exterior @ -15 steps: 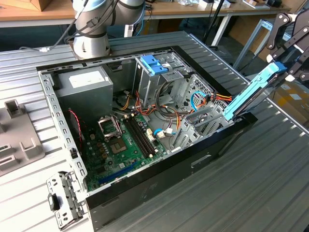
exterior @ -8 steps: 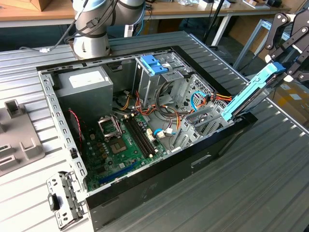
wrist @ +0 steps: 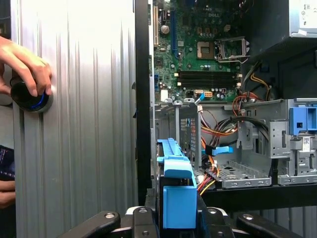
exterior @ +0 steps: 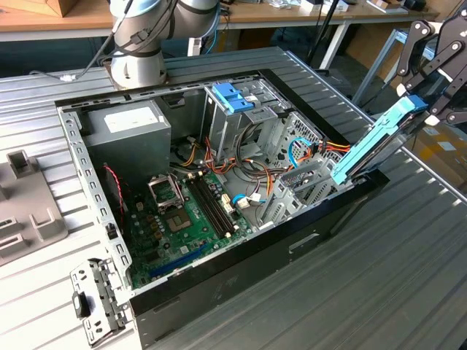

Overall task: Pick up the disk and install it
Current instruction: 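Insert the disk into the insertion slot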

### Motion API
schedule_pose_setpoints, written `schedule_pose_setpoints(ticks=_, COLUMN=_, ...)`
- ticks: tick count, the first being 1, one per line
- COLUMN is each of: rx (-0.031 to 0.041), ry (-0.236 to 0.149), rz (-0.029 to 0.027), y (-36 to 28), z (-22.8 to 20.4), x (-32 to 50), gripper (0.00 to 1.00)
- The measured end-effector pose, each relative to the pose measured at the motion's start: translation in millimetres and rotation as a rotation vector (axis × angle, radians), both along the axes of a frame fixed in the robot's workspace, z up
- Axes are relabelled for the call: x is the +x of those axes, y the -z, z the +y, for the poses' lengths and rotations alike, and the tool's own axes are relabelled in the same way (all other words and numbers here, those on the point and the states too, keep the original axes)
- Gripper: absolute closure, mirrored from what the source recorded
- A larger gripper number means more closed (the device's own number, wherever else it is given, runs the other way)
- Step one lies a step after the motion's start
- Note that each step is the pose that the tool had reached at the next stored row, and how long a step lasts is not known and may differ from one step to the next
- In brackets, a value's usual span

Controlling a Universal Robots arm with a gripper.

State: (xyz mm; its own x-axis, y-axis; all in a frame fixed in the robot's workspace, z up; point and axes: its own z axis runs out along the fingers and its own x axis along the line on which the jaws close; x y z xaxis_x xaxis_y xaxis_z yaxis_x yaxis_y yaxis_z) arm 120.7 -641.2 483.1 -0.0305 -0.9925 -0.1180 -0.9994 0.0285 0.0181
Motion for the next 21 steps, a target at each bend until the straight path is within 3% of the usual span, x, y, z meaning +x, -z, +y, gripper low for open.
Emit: schedule_pose_setpoints(ticks=21, rx=0.0012, ry=0.0, rz=0.0, y=1.3, z=0.0, x=-21.3, gripper=0.63)
